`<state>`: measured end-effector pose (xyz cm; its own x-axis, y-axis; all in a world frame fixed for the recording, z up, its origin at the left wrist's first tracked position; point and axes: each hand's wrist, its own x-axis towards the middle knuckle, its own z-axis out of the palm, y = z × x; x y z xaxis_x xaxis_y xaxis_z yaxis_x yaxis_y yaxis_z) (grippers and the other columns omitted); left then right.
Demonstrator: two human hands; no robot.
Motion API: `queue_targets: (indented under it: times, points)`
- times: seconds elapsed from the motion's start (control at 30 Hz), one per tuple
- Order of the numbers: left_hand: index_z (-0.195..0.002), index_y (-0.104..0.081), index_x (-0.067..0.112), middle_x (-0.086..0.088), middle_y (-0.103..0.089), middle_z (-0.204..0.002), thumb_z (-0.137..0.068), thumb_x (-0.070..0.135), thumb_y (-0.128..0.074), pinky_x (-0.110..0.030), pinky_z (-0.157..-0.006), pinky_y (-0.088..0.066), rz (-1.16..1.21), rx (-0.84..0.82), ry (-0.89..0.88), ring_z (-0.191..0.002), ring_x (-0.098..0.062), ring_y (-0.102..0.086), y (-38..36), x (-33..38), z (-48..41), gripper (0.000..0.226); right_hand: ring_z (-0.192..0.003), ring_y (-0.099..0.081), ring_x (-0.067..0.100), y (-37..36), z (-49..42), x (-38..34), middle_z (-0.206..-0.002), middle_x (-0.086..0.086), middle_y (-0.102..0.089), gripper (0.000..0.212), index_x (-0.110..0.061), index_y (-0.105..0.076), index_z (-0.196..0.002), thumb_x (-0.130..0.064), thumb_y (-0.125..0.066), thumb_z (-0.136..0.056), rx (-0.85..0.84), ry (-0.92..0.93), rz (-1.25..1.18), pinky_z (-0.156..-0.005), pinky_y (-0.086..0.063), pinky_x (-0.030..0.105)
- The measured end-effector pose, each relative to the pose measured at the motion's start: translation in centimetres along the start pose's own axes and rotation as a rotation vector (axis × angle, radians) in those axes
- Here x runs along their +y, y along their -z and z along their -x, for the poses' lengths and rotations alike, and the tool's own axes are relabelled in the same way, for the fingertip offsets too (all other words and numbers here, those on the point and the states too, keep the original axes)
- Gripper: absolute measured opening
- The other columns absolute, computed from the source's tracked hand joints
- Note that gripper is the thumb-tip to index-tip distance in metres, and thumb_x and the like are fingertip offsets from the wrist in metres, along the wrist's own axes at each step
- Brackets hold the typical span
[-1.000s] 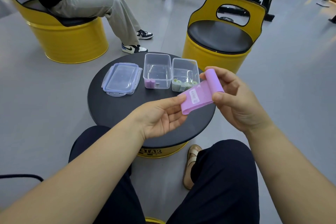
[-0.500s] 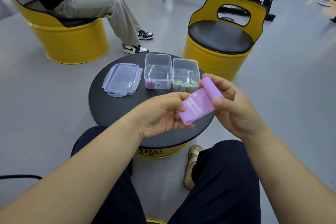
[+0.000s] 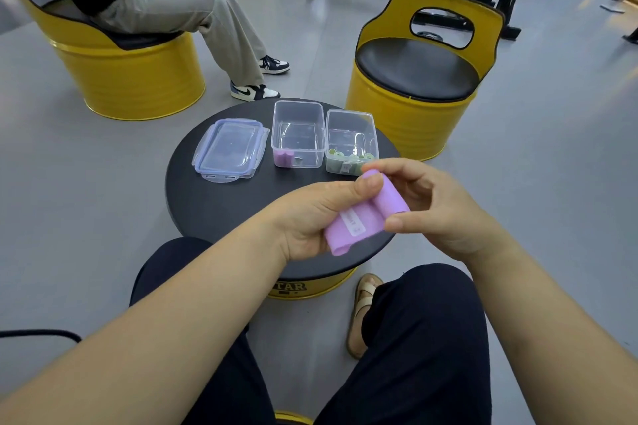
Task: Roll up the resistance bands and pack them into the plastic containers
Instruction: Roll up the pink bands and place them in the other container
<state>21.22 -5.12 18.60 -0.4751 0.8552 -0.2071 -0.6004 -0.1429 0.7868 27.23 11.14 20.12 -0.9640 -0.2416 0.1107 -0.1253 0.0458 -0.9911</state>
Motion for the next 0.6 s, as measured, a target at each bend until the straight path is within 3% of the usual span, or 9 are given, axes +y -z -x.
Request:
queue_targets:
  times: [0.1,0.27,0.4,0.53,0.6]
  points:
    - [-0.071,-0.074,0.010,-0.001,-0.069,-0.070,-0.047,0.041,-0.073,-0.016,-0.053,-0.050,-0.083,0.035,-0.020,-0.062,-0.007,-0.066,-0.52,0.06,0.35,0.039,-0.096,-0.063,0.011,0.00,-0.16,0.02,-0.100,-0.007,-0.070,0.061,-0.034,-0.071,-0.101,-0.050,-0.089,-0.045,0.003,-0.005,-0.056,-0.080,-0.052,0.023]
    - [-0.084,-0.076,0.018,0.000,-0.067,-0.085,-0.037,0.060,-0.085,-0.024,-0.071,-0.041,-0.208,0.037,-0.032,-0.080,-0.012,-0.058,-0.10,-0.14,0.17,0.064,-0.096,-0.063,0.010,-0.11,-0.34,0.12,-0.100,-0.007,-0.071,0.063,-0.030,-0.073,-0.099,-0.049,-0.090,-0.041,0.038,0.025,-0.137,-0.081,-0.052,0.023]
    - [-0.081,-0.076,0.021,0.004,-0.069,-0.081,-0.040,0.061,-0.083,-0.015,-0.063,-0.046,-0.231,0.030,-0.039,-0.072,-0.006,-0.061,-0.17,-0.08,0.47,0.058,-0.094,-0.064,0.008,-0.06,-0.22,0.17,-0.097,-0.008,-0.072,0.063,-0.031,-0.073,-0.098,-0.047,-0.090,-0.040,0.064,0.038,-0.149,-0.078,-0.051,0.020]
    - [-0.084,-0.077,0.018,-0.006,-0.069,-0.096,-0.035,0.062,-0.085,-0.034,-0.087,-0.039,-0.227,0.100,-0.045,-0.093,-0.019,-0.061,-0.15,-0.13,0.48,0.066,-0.096,-0.062,0.010,0.35,-0.03,-0.11,-0.102,-0.012,-0.070,0.060,-0.039,-0.071,-0.101,-0.041,-0.090,-0.044,0.047,0.042,0.040,-0.084,-0.052,0.023]
    - [-0.080,-0.077,0.016,-0.012,-0.064,-0.100,-0.044,0.054,-0.087,-0.041,-0.090,-0.034,-0.243,0.137,-0.025,-0.098,-0.026,-0.054,-0.41,-0.08,0.69,0.053,-0.095,-0.061,0.013,0.58,0.06,-0.29,-0.102,-0.013,-0.068,0.060,-0.042,-0.069,-0.102,-0.039,-0.088,-0.046,0.039,0.026,0.142,-0.087,-0.051,0.027]
